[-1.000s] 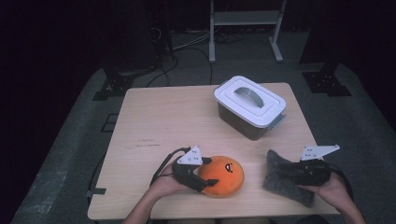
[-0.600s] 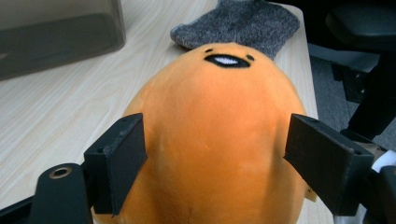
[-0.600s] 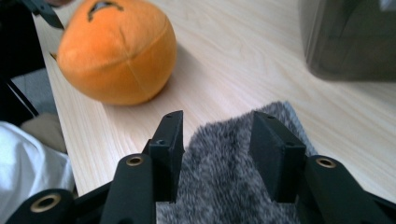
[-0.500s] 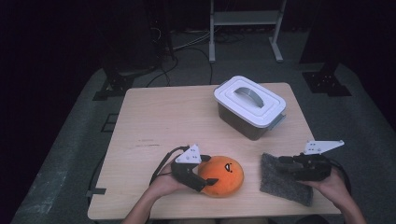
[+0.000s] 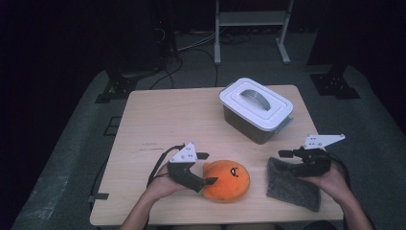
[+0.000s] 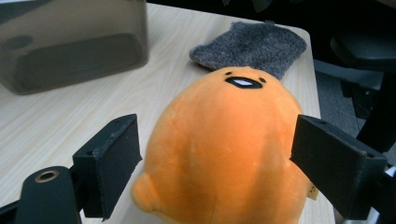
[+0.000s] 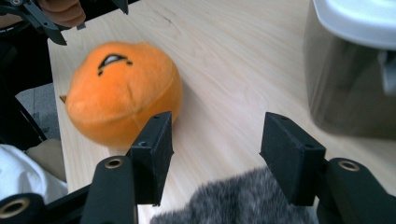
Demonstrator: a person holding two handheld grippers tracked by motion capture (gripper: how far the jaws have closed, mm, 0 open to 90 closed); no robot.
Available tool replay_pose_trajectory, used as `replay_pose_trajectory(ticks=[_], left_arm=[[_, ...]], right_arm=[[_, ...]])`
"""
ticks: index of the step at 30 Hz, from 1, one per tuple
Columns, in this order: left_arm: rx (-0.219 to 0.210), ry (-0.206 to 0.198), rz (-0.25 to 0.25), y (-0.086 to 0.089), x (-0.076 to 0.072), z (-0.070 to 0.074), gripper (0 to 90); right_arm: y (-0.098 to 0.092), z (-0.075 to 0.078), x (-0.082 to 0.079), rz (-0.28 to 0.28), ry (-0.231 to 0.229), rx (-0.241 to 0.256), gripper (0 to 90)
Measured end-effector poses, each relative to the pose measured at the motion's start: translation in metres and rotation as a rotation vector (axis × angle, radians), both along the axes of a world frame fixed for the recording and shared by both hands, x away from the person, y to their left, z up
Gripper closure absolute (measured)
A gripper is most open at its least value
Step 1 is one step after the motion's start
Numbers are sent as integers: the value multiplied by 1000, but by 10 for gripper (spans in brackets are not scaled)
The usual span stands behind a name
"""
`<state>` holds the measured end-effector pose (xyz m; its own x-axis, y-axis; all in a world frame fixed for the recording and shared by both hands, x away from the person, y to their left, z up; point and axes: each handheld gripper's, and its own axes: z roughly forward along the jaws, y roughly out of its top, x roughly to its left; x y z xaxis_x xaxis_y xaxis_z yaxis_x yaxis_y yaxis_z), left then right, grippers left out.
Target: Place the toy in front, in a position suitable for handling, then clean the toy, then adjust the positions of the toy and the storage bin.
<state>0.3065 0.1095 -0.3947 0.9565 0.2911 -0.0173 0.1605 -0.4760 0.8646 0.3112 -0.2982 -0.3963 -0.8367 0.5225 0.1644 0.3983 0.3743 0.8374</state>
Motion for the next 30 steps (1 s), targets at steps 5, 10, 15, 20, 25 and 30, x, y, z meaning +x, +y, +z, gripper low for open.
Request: replay_pose_trajectory(ticks=[5,10,15,20,25,30], left_arm=[[-2,-8,15,6,1,1,131],[-3,-4,32,10,3,1,117],[-9,-7,52,16,4,3,109],[-17,-4,62,20,1,6,101],[-12,3,84,33,-4,2,95],[-32,14,126,47,-5,-3,93]], right_arm=[[14,10,7,34,-31,-6,397],[25,19,14,51,-55,-5,388],[34,27,23,63,-71,8,382],[43,36,30,87,-88,-12,372],[49,41,38,99,-95,-18,367],[58,47,46,113,-99,-26,364]])
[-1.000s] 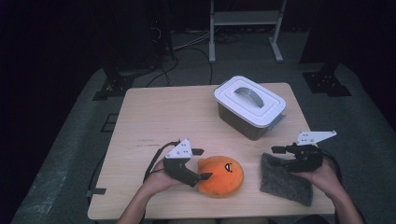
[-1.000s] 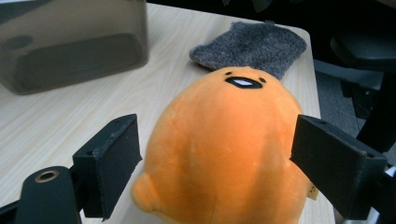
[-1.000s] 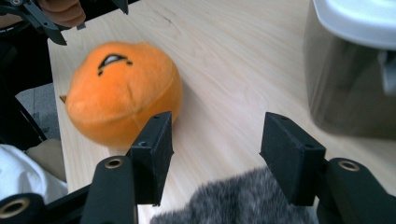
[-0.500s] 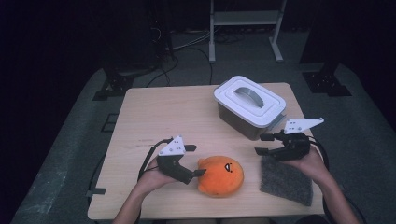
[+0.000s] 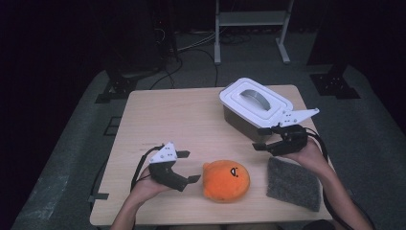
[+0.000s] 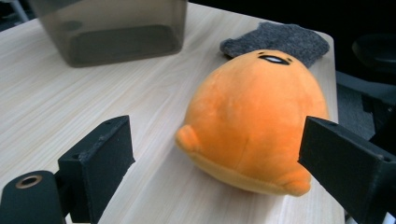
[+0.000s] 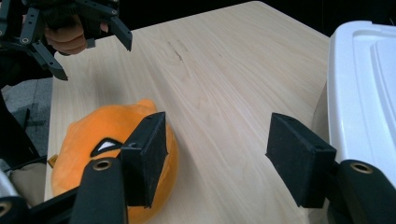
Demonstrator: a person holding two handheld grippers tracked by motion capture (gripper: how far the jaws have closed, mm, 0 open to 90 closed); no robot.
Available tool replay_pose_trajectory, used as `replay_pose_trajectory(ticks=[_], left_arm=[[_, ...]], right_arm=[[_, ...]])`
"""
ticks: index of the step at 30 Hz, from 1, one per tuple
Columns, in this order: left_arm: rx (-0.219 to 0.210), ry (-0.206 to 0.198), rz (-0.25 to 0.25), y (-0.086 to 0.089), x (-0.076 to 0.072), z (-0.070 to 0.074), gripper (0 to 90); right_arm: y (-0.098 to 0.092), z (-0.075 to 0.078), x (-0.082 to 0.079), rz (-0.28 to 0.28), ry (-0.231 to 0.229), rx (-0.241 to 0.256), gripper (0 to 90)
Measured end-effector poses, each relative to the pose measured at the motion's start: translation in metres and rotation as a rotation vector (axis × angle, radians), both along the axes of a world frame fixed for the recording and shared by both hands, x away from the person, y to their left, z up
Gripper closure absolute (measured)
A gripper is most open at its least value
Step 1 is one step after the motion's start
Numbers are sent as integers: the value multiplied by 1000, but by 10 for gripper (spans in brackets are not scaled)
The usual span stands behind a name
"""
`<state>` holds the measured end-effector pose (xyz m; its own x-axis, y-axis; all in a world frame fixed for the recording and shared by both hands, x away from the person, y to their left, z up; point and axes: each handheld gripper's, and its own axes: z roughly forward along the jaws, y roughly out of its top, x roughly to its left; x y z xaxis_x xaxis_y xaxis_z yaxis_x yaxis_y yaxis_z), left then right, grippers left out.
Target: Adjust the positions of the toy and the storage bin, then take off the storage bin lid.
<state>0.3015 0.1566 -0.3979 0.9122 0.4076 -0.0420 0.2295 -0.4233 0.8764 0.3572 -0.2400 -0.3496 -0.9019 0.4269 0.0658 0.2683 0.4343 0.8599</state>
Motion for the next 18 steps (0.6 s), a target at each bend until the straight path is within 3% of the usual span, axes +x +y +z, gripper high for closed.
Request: replay_pose_trajectory(ticks=[5,11,18], left_arm=[[-12,-10,18,7,0,-1,90],[3,-19,42,14,5,-8,89],[10,-23,56,17,8,-11,83]], right_arm=[[5,8,7,7,-10,10,363],[10,17,20,20,-8,30,348],[14,18,30,24,-3,26,328]])
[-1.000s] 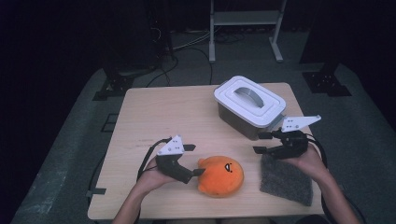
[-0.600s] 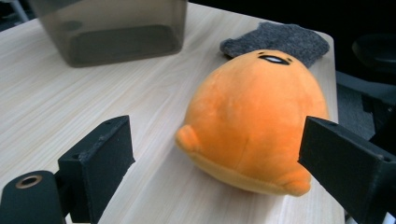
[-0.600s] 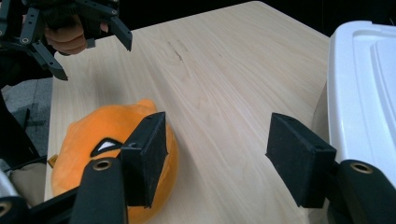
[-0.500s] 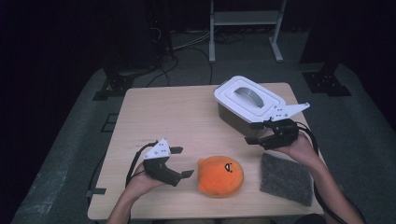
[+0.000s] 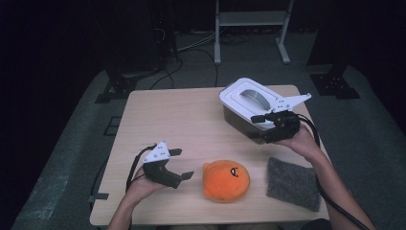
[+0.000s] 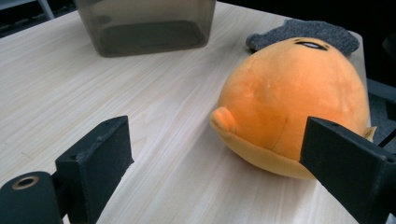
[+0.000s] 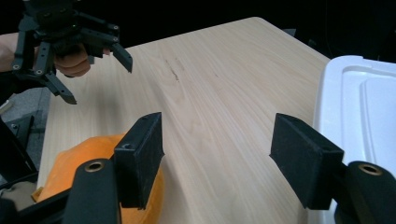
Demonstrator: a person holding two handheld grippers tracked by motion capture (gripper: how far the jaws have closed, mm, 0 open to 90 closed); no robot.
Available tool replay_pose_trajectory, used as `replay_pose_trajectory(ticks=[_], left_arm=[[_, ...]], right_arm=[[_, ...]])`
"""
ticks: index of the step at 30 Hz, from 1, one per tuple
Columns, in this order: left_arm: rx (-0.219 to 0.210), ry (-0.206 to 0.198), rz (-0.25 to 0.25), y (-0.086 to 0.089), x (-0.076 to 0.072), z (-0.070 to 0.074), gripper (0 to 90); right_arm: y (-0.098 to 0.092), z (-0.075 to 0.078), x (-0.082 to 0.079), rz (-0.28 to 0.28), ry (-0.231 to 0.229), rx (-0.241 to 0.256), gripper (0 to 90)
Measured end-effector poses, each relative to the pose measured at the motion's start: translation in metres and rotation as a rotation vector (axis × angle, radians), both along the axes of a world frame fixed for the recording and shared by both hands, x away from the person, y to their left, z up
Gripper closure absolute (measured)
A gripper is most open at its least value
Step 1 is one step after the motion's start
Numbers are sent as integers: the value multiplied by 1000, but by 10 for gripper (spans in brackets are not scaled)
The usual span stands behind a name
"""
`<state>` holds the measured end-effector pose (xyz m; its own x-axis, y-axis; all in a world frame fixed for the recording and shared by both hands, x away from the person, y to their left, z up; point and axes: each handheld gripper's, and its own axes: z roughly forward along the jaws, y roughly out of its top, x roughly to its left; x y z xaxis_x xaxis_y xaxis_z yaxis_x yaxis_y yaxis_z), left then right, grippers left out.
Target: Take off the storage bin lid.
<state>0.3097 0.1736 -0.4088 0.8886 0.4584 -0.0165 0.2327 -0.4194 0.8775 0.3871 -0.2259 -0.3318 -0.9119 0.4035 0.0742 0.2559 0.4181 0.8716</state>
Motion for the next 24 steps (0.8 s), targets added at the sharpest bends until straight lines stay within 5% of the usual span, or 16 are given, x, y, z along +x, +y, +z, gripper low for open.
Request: replay_pose_trajectory(ticks=[24], left_arm=[[0,-5,-12,1,-1,-1,83]], right_arm=[[-8,22,30,-61,-47,-13,315]])
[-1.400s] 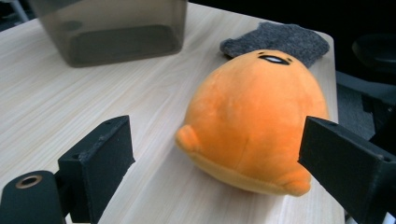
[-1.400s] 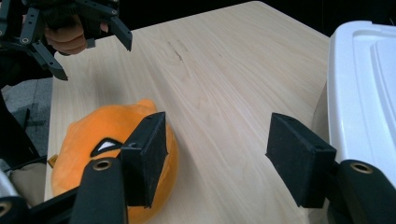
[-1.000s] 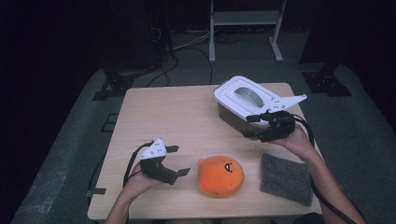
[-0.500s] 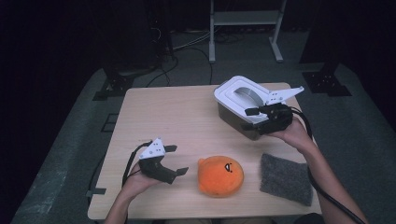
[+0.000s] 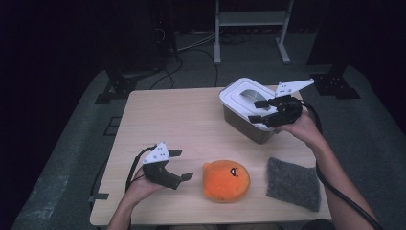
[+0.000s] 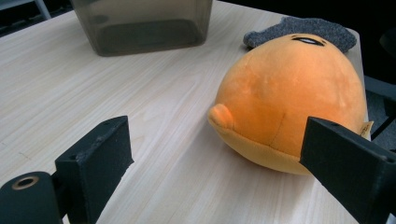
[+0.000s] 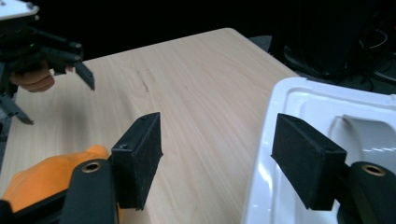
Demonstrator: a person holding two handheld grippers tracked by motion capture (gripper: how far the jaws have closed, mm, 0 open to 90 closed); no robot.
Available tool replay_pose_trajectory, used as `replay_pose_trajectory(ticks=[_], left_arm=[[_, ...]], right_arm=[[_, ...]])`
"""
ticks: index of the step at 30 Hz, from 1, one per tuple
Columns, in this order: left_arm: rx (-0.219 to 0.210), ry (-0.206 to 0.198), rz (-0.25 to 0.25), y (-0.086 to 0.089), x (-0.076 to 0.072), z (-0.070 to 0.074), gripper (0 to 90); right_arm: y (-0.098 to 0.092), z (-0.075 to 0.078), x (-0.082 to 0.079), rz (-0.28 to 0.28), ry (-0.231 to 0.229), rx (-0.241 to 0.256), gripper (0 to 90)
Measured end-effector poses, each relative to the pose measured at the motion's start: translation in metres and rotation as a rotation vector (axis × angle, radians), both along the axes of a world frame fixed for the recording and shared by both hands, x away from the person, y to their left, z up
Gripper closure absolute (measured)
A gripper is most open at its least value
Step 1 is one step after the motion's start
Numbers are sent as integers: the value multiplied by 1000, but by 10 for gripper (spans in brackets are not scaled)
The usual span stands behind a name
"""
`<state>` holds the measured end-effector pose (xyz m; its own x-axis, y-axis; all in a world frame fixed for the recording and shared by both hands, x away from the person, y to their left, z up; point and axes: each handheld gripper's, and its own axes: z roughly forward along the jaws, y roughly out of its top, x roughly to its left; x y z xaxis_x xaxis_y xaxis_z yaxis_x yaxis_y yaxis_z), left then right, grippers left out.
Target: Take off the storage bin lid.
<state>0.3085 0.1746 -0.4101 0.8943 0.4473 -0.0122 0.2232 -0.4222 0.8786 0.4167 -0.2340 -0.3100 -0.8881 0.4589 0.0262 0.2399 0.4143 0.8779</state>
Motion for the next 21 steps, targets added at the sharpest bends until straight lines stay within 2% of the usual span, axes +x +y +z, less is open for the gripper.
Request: replay_pose_trajectory(ticks=[12,21], left_arm=[[-8,4,5,2,1,0,83],[-9,6,3,3,1,0,83]], right_arm=[[-8,4,26,-66,-12,-19,309],[-11,0,45,-100,-11,-22,309]])
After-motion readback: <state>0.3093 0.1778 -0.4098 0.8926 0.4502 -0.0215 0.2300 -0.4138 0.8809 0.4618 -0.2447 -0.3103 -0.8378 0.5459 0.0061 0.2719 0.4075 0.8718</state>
